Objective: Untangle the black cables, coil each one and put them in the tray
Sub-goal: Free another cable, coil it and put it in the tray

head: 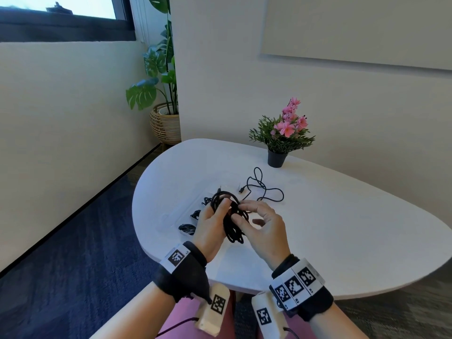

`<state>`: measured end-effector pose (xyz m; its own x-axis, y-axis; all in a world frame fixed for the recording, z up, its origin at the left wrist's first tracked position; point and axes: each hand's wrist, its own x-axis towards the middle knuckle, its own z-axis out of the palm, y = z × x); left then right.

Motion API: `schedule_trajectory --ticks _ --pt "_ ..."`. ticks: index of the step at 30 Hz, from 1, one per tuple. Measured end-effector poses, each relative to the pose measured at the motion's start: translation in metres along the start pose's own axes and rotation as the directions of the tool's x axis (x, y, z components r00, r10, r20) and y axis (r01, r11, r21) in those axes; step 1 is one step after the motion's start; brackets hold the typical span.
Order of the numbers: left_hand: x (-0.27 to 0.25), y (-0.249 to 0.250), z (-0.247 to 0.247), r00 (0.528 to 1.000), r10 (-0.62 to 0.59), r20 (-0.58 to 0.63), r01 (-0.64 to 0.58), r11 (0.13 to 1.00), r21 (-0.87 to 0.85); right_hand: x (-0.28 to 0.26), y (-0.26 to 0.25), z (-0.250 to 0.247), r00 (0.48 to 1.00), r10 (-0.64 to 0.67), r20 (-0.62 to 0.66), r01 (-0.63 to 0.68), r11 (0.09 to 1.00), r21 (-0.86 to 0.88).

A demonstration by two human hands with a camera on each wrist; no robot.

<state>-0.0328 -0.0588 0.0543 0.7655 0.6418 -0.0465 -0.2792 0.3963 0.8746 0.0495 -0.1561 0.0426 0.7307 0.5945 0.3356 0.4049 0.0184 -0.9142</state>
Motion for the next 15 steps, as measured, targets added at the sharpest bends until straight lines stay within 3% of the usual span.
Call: schedule_trajectory --ticks 4,6,10,15 --pt "0.002 -0.002 -0.004 0.997 -0.003 -0.081 0.005 1.0 0.027 -0.011 0.002 0.004 0.978 0.022 0.208 -0.015 0.999 -0.037" --pt "0.0 -0.004 -0.003 0.996 0.001 -0.088 0.003 0.999 0.038 -0.013 0.001 0.006 0.976 0.024 0.215 -0.013 0.998 -0.054" --pt "0.0 -0.003 -0.003 0.997 0.022 -0.067 -0.02 0.999 0.029 -0.012 -0.003 0.009 0.968 0.048 0.247 -0.068 0.995 0.073" --pt "0.003 0.002 -0.002 0.999 0.046 -0.021 -0.047 0.998 -0.03 -0.01 -0.006 0.007 0.929 -0.004 0.37 0.019 0.999 -0.037"
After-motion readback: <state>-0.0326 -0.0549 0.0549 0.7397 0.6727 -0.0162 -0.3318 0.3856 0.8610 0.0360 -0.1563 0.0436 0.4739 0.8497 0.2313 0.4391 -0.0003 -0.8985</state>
